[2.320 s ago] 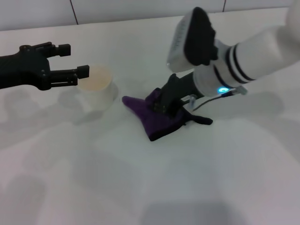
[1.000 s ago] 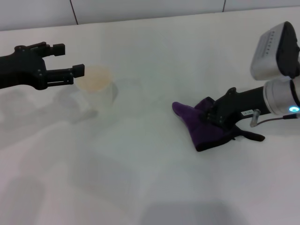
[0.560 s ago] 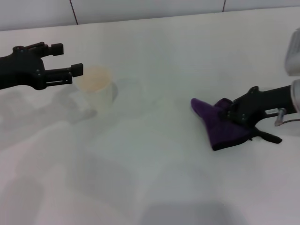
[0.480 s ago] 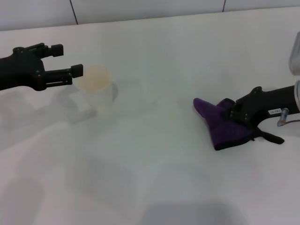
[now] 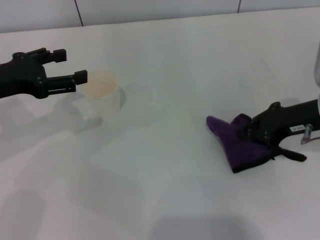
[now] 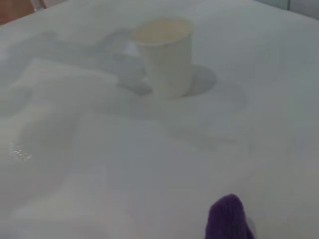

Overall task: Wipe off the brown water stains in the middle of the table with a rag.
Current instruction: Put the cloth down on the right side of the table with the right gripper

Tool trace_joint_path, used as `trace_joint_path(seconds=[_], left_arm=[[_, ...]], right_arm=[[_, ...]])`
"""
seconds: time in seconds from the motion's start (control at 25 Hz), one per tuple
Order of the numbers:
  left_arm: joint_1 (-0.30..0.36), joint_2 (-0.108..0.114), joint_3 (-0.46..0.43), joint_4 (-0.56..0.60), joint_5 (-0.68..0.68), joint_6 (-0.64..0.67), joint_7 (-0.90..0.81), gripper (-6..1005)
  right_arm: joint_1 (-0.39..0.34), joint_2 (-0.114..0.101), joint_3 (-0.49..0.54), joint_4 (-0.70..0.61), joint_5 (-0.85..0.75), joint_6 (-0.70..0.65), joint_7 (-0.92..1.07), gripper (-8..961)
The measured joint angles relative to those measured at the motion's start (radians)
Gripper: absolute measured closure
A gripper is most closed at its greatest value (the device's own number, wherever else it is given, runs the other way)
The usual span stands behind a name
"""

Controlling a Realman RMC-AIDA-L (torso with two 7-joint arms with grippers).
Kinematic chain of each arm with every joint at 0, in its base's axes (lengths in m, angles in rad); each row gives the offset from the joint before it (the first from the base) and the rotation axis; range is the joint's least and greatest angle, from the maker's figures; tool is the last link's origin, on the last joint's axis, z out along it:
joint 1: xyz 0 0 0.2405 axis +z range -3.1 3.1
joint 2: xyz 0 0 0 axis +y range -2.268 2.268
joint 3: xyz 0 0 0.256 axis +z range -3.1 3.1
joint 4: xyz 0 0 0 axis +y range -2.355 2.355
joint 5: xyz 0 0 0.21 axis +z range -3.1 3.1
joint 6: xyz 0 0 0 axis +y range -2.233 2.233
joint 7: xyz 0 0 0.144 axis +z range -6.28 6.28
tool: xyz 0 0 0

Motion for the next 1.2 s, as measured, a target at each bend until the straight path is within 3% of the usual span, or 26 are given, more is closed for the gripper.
trace_joint_path(seconds=[0.4,0.6,1.2], left_arm=[[0.0,0.0,0.0,0.0,0.004,0.006,0.0,138],[0.0,0.0,0.0,0.0,0.005,0.008,0.0,138],[-0.012,0.0,0.001,-0.004,0.088,0.037,0.002,138]], right_arm=[[0.001,0.0,0.02,0.004,0.008,-0.083,-0.044,797],[0.004,0.0,0.02,0.005,0.009,-0.086,-0.053,593],[0.021,0.0,0.057,-0.007,0.04,-0.116,-0.094,424]])
